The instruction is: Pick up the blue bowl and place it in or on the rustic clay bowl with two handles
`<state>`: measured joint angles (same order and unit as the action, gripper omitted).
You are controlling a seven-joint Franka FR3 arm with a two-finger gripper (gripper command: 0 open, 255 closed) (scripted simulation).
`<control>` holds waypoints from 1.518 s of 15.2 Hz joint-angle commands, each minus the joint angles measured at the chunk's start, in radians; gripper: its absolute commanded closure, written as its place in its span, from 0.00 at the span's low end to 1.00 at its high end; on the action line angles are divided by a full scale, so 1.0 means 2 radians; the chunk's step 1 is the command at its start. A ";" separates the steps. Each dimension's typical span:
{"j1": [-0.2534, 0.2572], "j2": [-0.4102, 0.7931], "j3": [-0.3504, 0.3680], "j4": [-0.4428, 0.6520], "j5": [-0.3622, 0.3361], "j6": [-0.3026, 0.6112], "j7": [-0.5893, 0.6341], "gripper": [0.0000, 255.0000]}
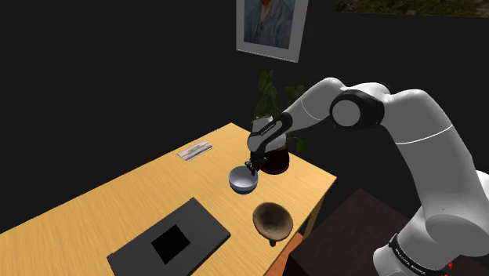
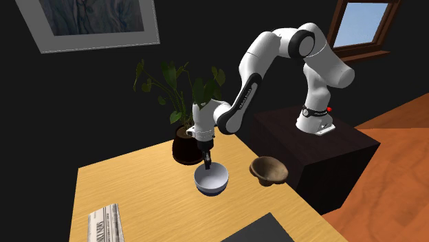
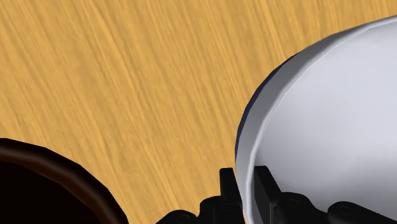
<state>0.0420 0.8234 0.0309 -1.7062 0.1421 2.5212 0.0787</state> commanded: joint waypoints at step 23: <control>0.002 -0.119 -0.005 -0.026 -0.006 -0.092 0.013 1.00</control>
<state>0.0454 0.5950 0.0219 -1.7644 0.1308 2.3511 0.1027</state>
